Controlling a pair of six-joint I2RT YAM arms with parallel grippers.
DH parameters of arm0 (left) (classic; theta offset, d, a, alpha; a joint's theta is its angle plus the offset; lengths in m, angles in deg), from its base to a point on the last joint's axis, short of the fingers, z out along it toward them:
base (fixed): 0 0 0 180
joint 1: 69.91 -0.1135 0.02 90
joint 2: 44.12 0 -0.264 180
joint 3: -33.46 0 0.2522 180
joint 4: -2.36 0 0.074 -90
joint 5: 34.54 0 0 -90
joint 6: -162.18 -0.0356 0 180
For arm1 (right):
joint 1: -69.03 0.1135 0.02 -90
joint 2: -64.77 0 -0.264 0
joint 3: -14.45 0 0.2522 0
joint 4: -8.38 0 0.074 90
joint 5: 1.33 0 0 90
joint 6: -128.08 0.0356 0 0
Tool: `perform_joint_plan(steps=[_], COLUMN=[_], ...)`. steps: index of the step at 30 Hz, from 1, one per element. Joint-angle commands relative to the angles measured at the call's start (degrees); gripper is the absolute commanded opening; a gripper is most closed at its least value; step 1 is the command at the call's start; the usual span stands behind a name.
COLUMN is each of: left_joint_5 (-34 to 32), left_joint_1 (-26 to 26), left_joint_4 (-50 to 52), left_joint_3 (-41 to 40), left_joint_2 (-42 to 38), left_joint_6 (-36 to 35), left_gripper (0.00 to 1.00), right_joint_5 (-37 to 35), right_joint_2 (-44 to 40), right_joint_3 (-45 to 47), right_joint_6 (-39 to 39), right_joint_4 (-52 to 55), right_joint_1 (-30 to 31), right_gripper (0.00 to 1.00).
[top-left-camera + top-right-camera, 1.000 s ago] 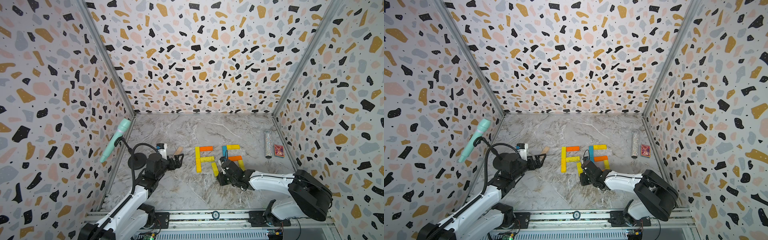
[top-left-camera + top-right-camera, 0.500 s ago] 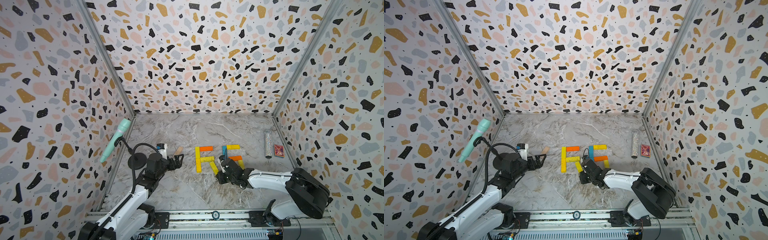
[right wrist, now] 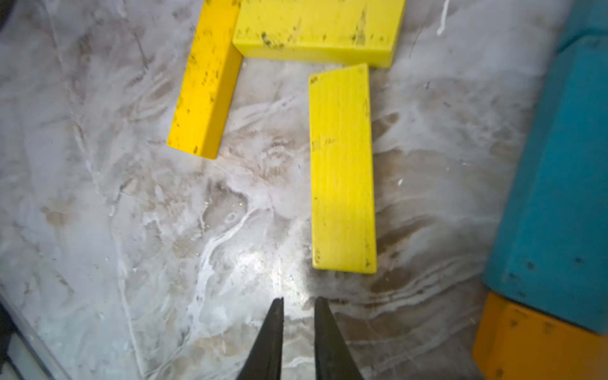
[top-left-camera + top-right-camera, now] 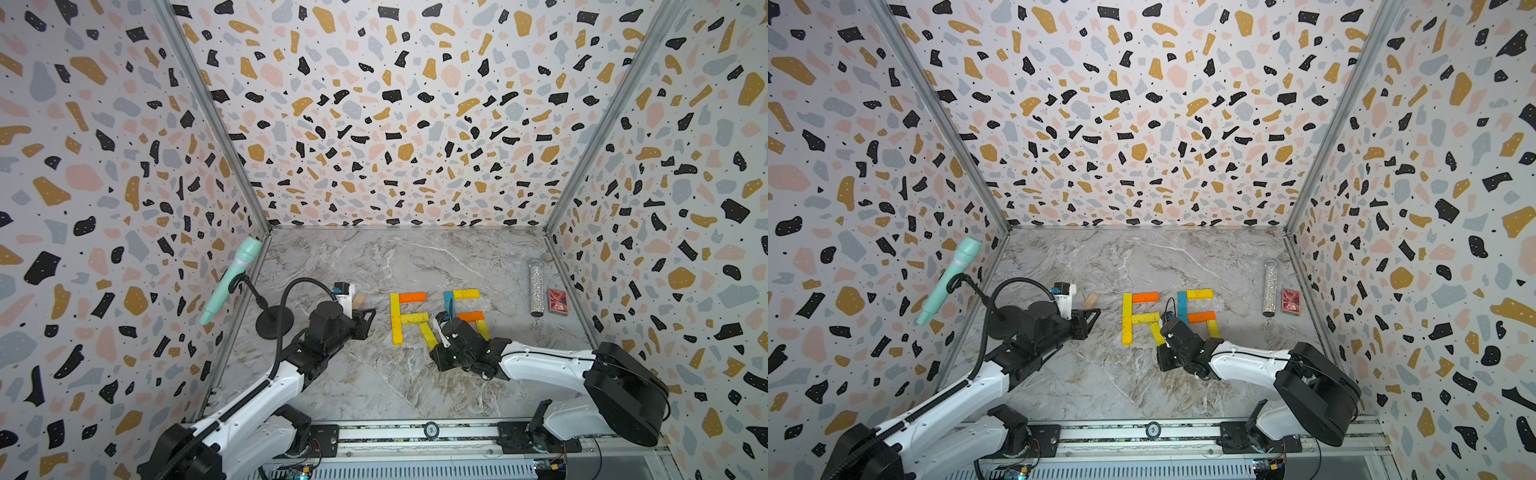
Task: Assemble the number 6 with building blocks
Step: Assemble the building block at the center of the board.
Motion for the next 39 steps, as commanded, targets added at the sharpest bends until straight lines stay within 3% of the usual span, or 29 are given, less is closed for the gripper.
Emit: perform_joint_plan(steps=[1,6,13,21,39], left_joint_5=[-4.37,-7.82,-8.97,-7.54,-8.50], left_joint_1=[5.83,13.62,18.95,20.39,20.23], left_joint_4=[-1.35,-1.72,-2.64,-1.79,3.21], left_joint_3=[3.27,8.01,12.74,17.45,22.82], left_joint_2=[4.88,14.35,24.26,33.78,42.23], left_joint_6=[2.64,4.73,6.83,6.88,4.58], left_gripper=[0.04,0.00,0.00,0.00,0.00], right_joint_5=[-0.56,0.73,2.65,3.55,3.78], right_joint_2=[-2.66,-4.16,-4.91,-4.57,-3.01], right_joint_3=[1.55,4.60,8.20,8.90,6.34], right_joint_6=[0.93,0.86,0.96,-0.08,-1.59], right_joint_4=[0.75,-1.33,-5.89,-8.52,-5.76], right_joint_1=[-0.71,-2.51,-3.70,-4.50,-4.86], right_gripper=[0.19,0.18,0.18,0.18,0.18])
